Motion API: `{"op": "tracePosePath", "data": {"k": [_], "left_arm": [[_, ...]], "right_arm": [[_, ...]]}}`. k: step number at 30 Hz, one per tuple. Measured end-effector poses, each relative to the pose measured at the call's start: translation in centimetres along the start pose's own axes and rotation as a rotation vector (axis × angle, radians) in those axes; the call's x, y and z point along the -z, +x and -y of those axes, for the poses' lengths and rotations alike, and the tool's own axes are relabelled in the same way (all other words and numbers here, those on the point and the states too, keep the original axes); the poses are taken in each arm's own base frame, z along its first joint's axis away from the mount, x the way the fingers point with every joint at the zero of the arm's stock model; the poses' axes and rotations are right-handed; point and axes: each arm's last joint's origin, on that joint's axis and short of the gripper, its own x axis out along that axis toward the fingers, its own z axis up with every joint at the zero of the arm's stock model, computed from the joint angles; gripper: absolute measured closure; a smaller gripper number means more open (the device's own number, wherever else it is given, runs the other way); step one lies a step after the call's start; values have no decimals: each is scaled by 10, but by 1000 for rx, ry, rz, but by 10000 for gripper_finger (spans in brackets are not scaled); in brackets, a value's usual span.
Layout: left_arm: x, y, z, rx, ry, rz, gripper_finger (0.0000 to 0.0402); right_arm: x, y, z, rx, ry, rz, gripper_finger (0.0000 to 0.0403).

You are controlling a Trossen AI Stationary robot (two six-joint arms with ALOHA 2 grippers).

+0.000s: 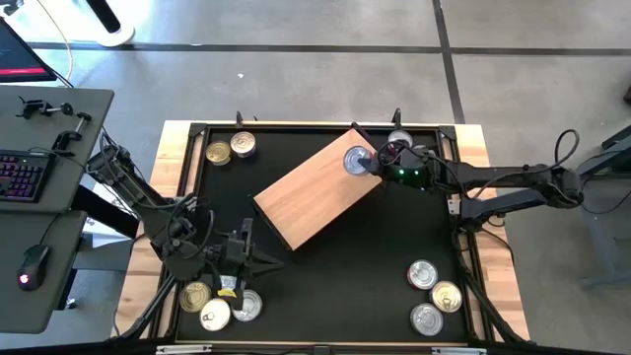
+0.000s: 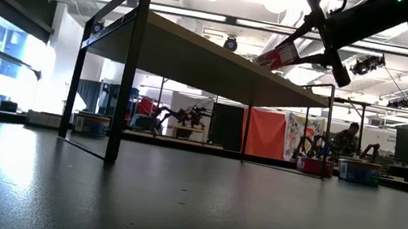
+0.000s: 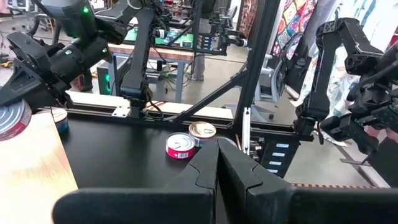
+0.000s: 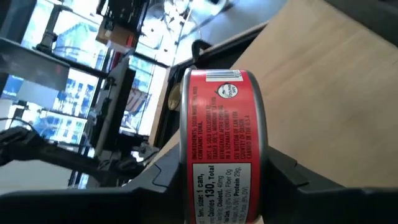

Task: Stack canned seafood by type on shelf
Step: Put the red tuna can on the shelf

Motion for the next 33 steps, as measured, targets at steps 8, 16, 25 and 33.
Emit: {"op": "tracePosePath", "data": {"k": [8, 16, 25, 33], "left_arm": [[1, 0, 0, -1, 5, -5, 401], [2, -1, 0, 6, 13, -16, 401], [6, -1, 0, 3, 16, -48, 401], [6, -1, 0, 2, 18, -54, 401]], "right_arm": [[3, 5, -1, 22, 120, 76, 275], [7, 7, -40, 12, -7, 70, 276], [-1, 10, -27, 193, 100, 71, 276], [6, 35, -21, 196, 166, 96, 276]]}}
